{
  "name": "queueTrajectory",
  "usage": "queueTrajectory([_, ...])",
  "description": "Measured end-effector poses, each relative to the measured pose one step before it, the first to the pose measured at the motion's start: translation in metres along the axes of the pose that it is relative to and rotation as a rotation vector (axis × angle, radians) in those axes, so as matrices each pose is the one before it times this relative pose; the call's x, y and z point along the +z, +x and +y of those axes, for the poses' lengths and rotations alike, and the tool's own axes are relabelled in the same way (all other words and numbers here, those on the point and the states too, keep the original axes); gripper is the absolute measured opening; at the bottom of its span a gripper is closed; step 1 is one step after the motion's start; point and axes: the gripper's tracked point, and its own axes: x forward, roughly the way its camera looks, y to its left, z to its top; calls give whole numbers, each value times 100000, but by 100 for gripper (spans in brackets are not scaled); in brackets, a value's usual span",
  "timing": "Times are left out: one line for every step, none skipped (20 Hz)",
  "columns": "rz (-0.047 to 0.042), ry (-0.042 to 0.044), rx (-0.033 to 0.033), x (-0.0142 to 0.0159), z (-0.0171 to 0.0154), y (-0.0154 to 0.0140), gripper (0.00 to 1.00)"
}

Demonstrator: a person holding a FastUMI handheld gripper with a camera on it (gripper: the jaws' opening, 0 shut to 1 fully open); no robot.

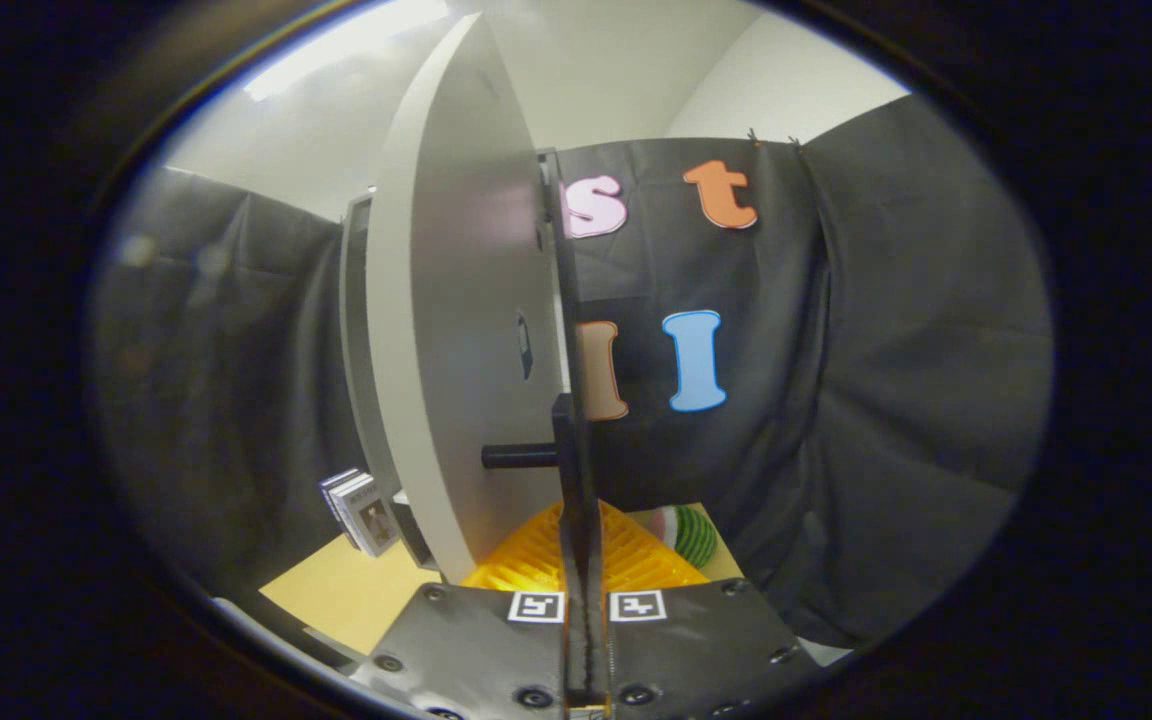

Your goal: Open the shoe cabinet door, grab the shoes and put them into the shoe cabinet, then close the shoe cabinet door.

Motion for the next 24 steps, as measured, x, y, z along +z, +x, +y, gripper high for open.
queueTrajectory([-116,-199,1459,-28,-27,1,3])
queueTrajectory([22,-1230,722,104,53,32,3])
queueTrajectory([-329,-1406,803,100,106,-30,3])
queueTrajectory([153,-799,107,47,-39,-10,3])
queueTrajectory([14,-118,-365,-235,-7,-95,3])
queueTrajectory([212,446,-5,-53,-71,-19,3])
queueTrajectory([-116,777,29,39,28,43,3])
queueTrajectory([-189,464,-61,74,-5,-51,3])
queueTrajectory([-182,-116,-112,-46,-33,-57,3])
queueTrajectory([-275,-629,-491,183,-28,-88,3])
queueTrajectory([-392,-542,-828,68,-26,-308,3])
queueTrajectory([-1204,-326,-659,380,10,-542,3])
queueTrajectory([-1235,-150,-670,339,-55,-635,3])
queueTrajectory([-970,-479,-660,314,-35,-667,3])
queueTrajectory([-650,-537,-909,-3,59,-867,3])
queueTrajectory([-279,-497,-686,69,116,-807,3])
queueTrajectory([-146,-116,-390,86,264,-629,3])
queueTrajectory([-362,117,-158,129,228,-732,3])
queueTrajectory([-421,251,122,206,245,-429,3])
queueTrajectory([-290,187,188,139,383,-550,3])
queueTrajectory([-272,-43,620,-1,456,-562,3])
queueTrajectory([-156,-190,841,50,762,-507,3])
queueTrajectory([-291,-423,1438,-174,1010,-408,2])
queueTrajectory([-511,-1039,1016,-39,1049,-144,2])
